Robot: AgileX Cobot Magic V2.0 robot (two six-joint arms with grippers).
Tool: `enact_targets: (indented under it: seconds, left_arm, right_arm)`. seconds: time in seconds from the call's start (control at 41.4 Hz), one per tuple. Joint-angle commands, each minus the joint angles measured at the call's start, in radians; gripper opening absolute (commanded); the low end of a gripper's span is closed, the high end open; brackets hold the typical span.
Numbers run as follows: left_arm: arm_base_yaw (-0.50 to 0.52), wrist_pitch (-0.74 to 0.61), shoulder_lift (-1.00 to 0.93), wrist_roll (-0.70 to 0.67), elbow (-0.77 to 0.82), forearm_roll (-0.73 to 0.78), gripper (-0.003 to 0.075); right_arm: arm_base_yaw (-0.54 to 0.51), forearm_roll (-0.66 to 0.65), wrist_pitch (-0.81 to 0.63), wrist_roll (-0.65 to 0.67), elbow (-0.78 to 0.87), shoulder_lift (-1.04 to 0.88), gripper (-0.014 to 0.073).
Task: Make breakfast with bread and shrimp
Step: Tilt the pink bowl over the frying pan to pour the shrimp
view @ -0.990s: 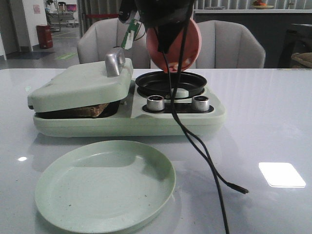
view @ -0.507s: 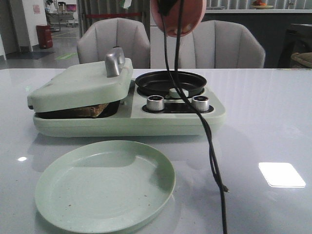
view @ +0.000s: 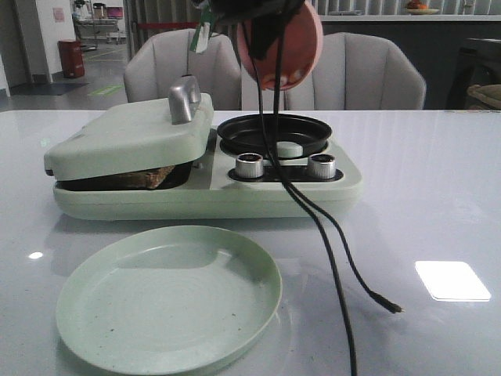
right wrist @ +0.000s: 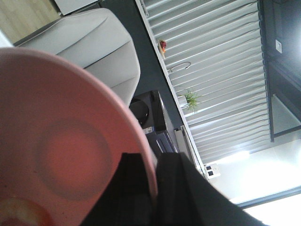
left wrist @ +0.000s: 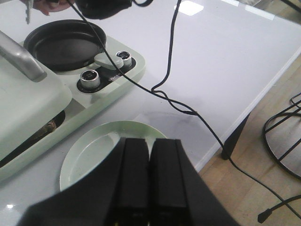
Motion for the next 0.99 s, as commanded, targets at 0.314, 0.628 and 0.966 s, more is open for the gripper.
enact_targets:
  seconds: [0.314, 0.628, 0.966]
  left_arm:
    - [-0.008, -0.074, -0.002, -0.002, -0.031, -0.024, 0.0098]
    - [-0.008, -0.074, -0.002, -0.002, -0.031, -0.024, 0.0098]
    - [-0.008, -0.074, -0.002, -0.002, -0.031, -0.024, 0.0098]
  right_arm:
    - [0.003, -0.037, 0.073, -0.043, -0.037, -0.084, 0.0045]
    - [0.019, -0.095, 0.088, -0.067, -0.033, -0.058, 0.0045]
    - [0.020, -0.095, 0.077, -0.083, -0.034, -0.161, 0.0045]
